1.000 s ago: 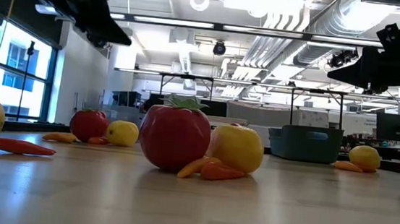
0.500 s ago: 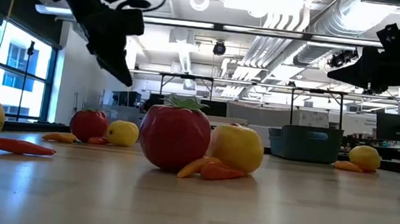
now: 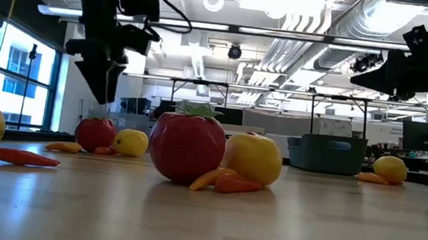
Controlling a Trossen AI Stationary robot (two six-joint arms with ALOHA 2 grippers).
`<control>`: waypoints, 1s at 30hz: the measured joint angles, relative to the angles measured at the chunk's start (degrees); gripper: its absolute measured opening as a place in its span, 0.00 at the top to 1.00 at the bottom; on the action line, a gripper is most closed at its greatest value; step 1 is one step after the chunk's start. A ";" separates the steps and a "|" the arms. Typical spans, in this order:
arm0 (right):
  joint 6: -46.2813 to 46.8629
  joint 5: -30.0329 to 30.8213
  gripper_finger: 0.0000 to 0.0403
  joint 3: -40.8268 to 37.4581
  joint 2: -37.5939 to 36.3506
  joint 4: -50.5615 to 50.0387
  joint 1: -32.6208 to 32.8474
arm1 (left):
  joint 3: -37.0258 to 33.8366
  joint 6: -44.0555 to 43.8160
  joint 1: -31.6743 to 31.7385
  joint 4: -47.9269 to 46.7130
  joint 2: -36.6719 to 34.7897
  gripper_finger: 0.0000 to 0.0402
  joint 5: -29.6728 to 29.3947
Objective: Sort produce into baskets
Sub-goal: Put the red tomato into the white bin
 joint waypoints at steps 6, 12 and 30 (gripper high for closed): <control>0.00 -0.01 1.00 0.02 -0.01 0.00 -0.02 | 0.00 2.99 3.02 -1.01 4.14 0.32 1.80; 0.00 -0.02 1.00 0.01 -0.01 0.00 -0.01 | 0.04 3.29 5.66 -2.63 8.39 0.31 4.14; 0.00 -0.01 1.00 0.02 0.00 0.00 -0.02 | -0.02 4.40 6.90 0.03 12.76 0.34 3.03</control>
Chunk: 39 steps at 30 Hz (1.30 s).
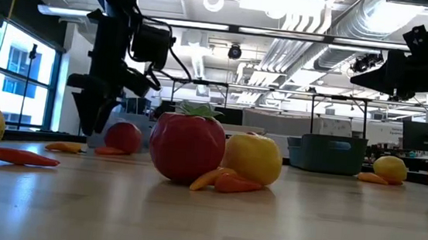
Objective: Sort produce into baskets
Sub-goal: Put the red tomato into the white bin
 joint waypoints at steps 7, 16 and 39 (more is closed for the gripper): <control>0.00 0.00 1.00 0.00 -0.02 0.00 0.00 | 0.00 2.41 0.00 0.34 -6.37 0.39 -2.37; 0.00 0.00 1.00 0.00 0.00 0.00 0.00 | 0.00 0.87 0.00 10.71 -13.30 0.48 -4.06; 0.00 0.01 1.00 -0.01 0.00 0.00 0.00 | 0.00 3.56 -2.43 5.73 -10.31 0.71 5.02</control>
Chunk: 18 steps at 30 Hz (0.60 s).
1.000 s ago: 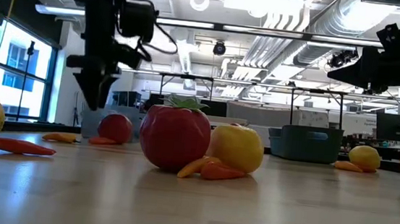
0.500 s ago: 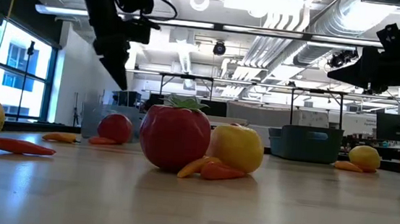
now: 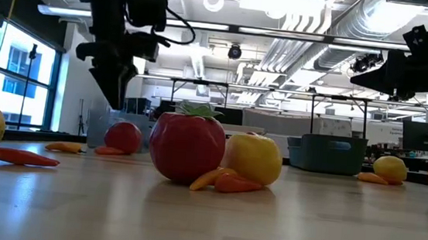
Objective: Sort produce into baskets
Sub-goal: Put the red tomato into the white bin
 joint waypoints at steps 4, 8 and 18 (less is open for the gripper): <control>0.00 0.00 1.00 0.01 0.00 0.00 0.01 | 0.00 0.52 -1.12 0.34 2.05 0.54 -4.98; 0.00 0.00 1.00 0.01 0.00 0.00 0.02 | 0.00 0.46 -1.74 0.67 4.13 0.40 -8.60; 0.00 -0.02 1.00 -0.01 0.00 0.00 0.02 | 0.00 0.39 1.27 2.86 7.65 0.32 -7.18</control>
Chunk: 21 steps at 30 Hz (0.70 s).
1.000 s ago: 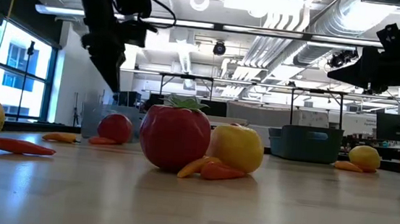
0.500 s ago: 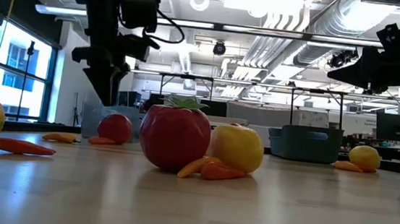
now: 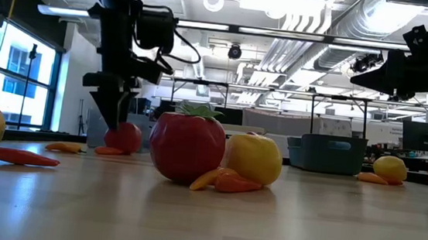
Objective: Sort produce into baskets
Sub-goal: Put the red tomato into the white bin
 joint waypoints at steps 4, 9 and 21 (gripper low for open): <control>0.00 0.00 1.00 0.01 0.00 0.00 -0.01 | 0.00 -0.58 1.57 1.54 0.87 0.32 3.22; 0.00 0.00 1.00 0.00 0.00 0.00 0.00 | 0.11 -1.79 2.03 3.21 2.04 0.32 6.47; 0.00 0.00 1.00 0.02 0.00 0.00 -0.01 | 0.10 -5.98 -0.29 7.95 4.26 0.34 9.27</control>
